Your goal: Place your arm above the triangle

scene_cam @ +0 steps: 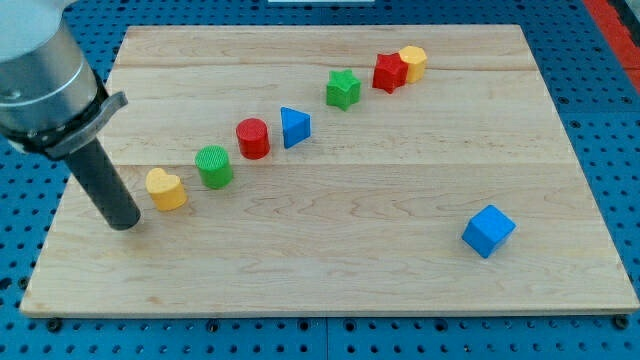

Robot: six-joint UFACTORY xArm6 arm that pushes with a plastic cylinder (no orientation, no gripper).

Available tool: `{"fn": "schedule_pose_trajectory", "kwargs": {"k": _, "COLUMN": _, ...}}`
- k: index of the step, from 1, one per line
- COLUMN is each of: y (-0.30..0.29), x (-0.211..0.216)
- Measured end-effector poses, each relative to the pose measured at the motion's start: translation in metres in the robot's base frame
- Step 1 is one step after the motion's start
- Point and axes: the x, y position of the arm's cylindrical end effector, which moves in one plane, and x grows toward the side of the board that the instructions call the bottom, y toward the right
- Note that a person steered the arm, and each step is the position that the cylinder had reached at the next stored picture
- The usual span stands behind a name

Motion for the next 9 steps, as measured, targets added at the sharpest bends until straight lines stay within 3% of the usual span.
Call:
{"fn": "schedule_pose_trajectory", "kwargs": {"k": 2, "y": 0.001, "x": -0.006}}
{"fn": "schedule_pose_trajectory", "kwargs": {"k": 4, "y": -0.022, "x": -0.101}}
{"fn": "schedule_pose_trajectory", "kwargs": {"k": 5, "y": -0.022, "x": -0.119}}
{"fn": "schedule_pose_trajectory", "kwargs": {"k": 9, "y": -0.029, "x": -0.127}}
